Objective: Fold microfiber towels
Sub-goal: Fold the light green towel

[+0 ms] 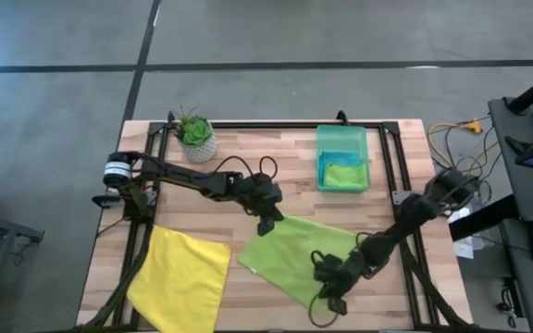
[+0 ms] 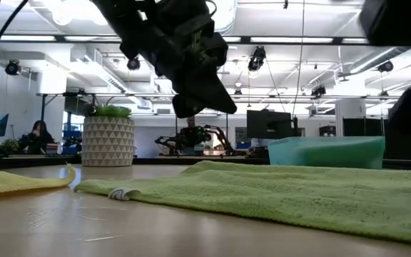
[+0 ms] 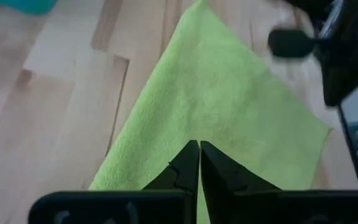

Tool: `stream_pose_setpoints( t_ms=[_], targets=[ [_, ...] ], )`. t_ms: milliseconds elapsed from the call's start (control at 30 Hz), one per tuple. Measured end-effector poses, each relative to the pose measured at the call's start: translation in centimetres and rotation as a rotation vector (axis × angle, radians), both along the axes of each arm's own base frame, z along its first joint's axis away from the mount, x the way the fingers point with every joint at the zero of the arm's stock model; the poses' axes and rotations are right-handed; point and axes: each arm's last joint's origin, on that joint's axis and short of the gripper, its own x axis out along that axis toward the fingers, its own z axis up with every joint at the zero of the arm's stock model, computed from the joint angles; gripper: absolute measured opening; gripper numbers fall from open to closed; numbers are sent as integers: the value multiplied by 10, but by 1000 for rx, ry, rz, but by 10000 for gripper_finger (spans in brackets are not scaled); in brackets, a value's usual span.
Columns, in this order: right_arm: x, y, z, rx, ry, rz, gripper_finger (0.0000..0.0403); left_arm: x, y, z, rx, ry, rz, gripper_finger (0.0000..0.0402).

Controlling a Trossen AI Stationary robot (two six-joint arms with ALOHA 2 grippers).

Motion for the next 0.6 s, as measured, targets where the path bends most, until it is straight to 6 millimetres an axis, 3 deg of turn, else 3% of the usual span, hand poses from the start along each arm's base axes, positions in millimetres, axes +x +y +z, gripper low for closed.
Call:
stream_pose_setpoints(
  t_ms=[133,300,400,600],
  targets=[
    [-22,-4,16,-90,20,-144,8,1,4,-13,15,39,29,0],
    [-51,-20,20,-215,79,-485,8,13,15,-33,-7,83,38,0],
    [-53,-27,17,-204,93,-598,8,19,22,-47,-42,127,26,0],
    [-48,-40,-5,-271,264,-593,8,29,24,-71,-130,226,-40,0]
  ],
)
